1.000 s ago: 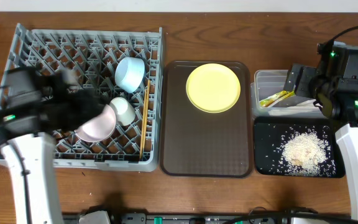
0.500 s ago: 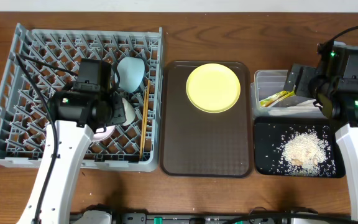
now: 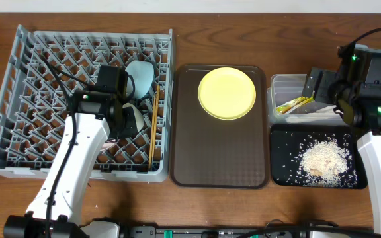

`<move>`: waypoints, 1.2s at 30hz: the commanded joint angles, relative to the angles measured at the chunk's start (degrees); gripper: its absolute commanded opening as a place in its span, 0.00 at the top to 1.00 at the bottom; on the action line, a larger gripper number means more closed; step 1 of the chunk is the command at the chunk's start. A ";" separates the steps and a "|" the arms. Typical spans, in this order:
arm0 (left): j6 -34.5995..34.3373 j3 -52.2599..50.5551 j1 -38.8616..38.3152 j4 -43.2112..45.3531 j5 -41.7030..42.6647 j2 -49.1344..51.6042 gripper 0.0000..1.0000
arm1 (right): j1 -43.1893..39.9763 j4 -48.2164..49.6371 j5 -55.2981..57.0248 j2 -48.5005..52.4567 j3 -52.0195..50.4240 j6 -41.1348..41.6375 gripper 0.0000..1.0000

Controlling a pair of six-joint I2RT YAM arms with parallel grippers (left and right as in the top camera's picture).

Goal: Sort waste into correct bins and load items into the dishwasher
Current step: 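Lower the pink bowl into the rack's front area and release it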

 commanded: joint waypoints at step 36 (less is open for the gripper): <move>18.18 5.11 20.33 -8.24 54.34 -7.45 0.93 | -0.35 -0.09 0.55 0.22 0.48 0.59 0.01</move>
